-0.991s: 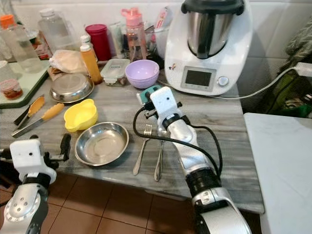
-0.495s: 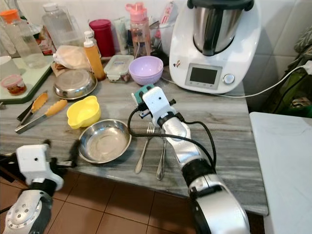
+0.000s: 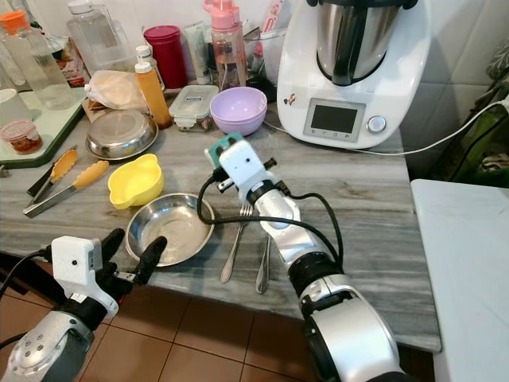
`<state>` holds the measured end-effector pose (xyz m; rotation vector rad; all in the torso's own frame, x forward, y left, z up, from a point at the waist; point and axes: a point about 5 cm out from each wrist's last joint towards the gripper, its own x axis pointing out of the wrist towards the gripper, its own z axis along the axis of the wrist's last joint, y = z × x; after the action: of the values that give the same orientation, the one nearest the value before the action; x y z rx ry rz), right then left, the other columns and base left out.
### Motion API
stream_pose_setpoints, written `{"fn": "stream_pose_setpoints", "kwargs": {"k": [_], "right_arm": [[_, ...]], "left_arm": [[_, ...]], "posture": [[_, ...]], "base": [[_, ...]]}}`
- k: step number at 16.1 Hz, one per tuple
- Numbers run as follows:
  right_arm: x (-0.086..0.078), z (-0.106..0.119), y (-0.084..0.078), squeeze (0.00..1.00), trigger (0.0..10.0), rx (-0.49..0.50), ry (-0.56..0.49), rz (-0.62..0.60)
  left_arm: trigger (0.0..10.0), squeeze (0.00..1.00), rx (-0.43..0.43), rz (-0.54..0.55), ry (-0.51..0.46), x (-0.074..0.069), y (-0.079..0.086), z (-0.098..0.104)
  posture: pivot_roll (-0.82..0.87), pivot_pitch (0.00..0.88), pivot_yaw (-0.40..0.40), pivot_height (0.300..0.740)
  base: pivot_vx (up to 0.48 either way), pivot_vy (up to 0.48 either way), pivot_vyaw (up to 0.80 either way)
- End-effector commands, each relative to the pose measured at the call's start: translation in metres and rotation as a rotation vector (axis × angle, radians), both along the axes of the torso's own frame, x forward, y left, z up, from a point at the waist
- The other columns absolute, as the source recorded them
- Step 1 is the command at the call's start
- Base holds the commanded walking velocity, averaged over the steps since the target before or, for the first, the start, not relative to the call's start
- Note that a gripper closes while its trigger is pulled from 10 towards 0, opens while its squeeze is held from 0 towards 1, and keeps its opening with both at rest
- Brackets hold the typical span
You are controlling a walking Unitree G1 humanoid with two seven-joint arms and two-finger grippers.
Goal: Setting the table
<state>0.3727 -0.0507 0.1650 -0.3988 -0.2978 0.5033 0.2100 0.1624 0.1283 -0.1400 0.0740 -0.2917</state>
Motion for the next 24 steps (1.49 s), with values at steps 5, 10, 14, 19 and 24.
{"fn": "stream_pose_setpoints", "kwargs": {"k": [5,10,14,19,24], "right_arm": [[-0.002,-0.001,0.014,0.23,10.0,-0.009,-0.007,0.015],[-0.003,-0.005,0.012,1.0,10.0,-0.026,-0.006,0.008],[0.0,-0.004,0.008,0.0,10.0,-0.014,0.007,-0.007],[0.005,0.006,0.01,0.0,10.0,0.053,0.053,0.006],[0.004,0.008,0.034,0.0,10.0,0.003,0.175,0.13]], "left_arm": [[10.0,0.0,0.014,-0.029,0.02,-0.006,0.002,0.002],[10.0,0.0,0.006,-0.032,0.03,-0.006,-0.002,0.001],[10.0,0.0,0.013,-0.033,0.03,-0.004,-0.001,0.001],[10.0,0.0,0.017,-0.025,0.027,0.0,-0.001,0.0],[10.0,0.0,0.013,-0.03,0.021,0.006,-0.006,0.0]], "posture": [[0.02,0.092,0.108,0.74],[0.02,0.083,0.108,0.74],[0.01,0.074,0.108,0.74],[0.01,0.053,0.103,0.74],[-0.01,0.037,0.099,0.74]], "base": [[0.0,0.0,0.0],[0.0,0.0,0.0],[0.0,0.0,0.0],[0.0,0.0,0.0],[0.0,0.0,0.0]]}}
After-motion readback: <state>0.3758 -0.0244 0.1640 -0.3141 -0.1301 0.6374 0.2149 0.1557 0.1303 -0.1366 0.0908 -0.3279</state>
